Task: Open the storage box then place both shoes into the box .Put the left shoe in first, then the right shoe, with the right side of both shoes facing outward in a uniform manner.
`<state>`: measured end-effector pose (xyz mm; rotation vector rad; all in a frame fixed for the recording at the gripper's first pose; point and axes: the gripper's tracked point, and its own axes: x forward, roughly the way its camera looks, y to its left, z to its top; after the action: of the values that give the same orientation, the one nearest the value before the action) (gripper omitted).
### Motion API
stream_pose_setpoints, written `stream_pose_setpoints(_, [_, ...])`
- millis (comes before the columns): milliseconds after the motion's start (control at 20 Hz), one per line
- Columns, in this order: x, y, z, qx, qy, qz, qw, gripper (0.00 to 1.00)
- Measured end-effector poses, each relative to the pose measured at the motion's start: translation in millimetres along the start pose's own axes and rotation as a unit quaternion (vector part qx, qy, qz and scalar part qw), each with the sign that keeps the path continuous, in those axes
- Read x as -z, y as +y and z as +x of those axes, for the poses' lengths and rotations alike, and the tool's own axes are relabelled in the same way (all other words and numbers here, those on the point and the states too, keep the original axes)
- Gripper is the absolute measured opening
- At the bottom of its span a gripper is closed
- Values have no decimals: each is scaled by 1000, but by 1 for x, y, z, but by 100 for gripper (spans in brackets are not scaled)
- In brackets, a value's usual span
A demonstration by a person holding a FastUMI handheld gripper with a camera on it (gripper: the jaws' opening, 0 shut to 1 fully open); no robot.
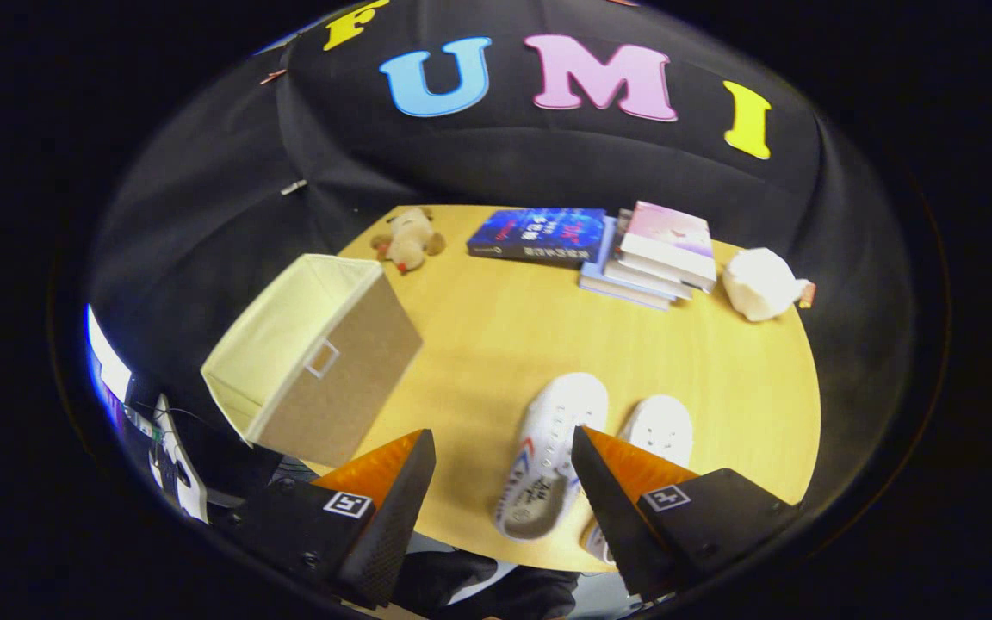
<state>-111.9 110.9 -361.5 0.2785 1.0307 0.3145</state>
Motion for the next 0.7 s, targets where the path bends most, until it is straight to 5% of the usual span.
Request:
stream_pose_setpoints(200, [45, -38, 13, 39, 38, 20, 998, 96])
stream_pose_setpoints(350, [68, -54, 36, 56, 62, 7, 996, 84])
stream_pose_setpoints(700, [80, -52, 79, 42, 94, -3, 995, 77])
